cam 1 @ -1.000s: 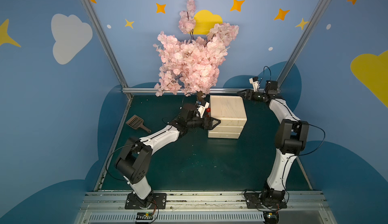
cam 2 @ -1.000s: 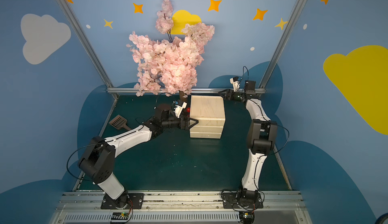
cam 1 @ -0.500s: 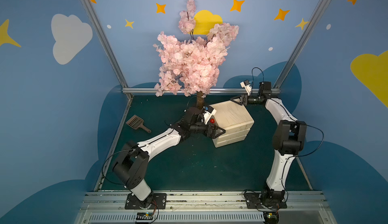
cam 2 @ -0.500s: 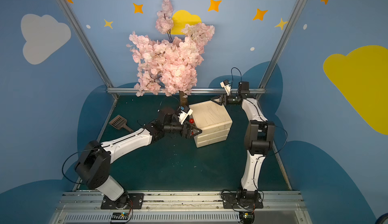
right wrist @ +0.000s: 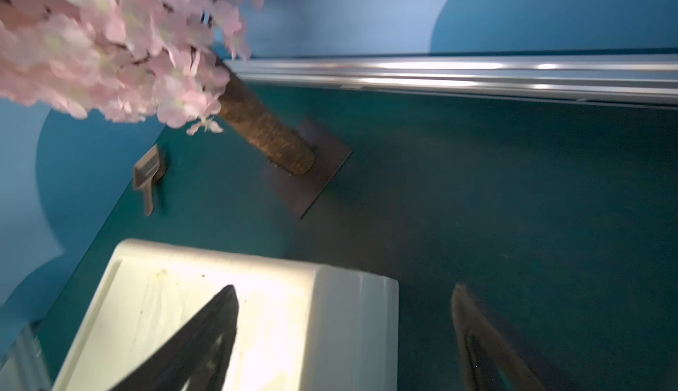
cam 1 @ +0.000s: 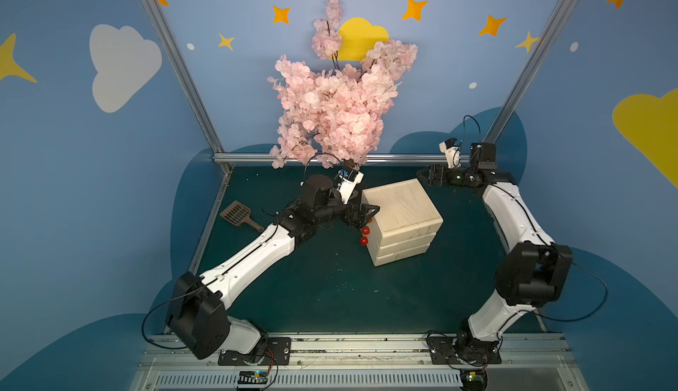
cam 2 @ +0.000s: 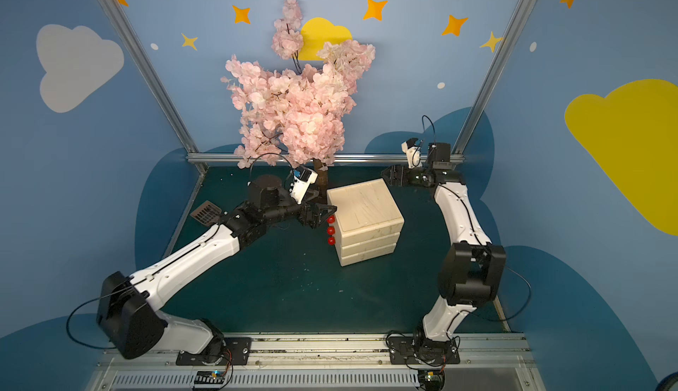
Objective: Take the sponge out of the drawer
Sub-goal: Move the storage box to the center of the board, then adjust the storage box at the center of the board.
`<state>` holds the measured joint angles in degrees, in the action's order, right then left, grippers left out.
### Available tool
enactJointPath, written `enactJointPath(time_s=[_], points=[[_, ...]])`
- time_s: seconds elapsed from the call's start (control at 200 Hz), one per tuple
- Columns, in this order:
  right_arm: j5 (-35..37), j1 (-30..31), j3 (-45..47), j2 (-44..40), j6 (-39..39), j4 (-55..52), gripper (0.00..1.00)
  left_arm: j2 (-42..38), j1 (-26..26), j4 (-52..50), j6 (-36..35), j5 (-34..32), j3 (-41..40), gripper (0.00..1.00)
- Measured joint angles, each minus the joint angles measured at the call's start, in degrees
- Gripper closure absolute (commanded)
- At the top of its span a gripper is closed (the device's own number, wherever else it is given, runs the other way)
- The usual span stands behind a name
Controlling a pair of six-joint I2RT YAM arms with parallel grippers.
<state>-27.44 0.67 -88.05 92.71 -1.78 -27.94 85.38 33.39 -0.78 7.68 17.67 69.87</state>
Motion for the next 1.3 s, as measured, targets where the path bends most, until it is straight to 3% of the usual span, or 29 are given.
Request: enactJointPath(time_s=[0.25,0.42,0.596,0.916,1.302], points=[[15.45,-0.02,25.73,-30.29,-9.55,3.23,0.07,10.86,-4.59,2.71,1.88,5.62,4.0,0.01],[18.21,-0.02,39.17,-38.4,-15.65,2.75,0.07,13.66,-5.29,9.11,5.7,12.24,5.31,0.01],[15.93,-0.11,42.62,-38.56,-19.41,9.46,0.06,15.89,-5.29,14.19,8.94,16.35,5.33,0.01],[5.79,1.05,42.45,-31.06,-23.34,16.94,0.06,16.09,-5.09,18.25,9.53,16.48,2.8,0.01],[2.49,3.61,41.7,-22.8,-28.04,27.89,0.06,13.0,-2.89,19.3,8.11,17.27,-2.21,0.01]])
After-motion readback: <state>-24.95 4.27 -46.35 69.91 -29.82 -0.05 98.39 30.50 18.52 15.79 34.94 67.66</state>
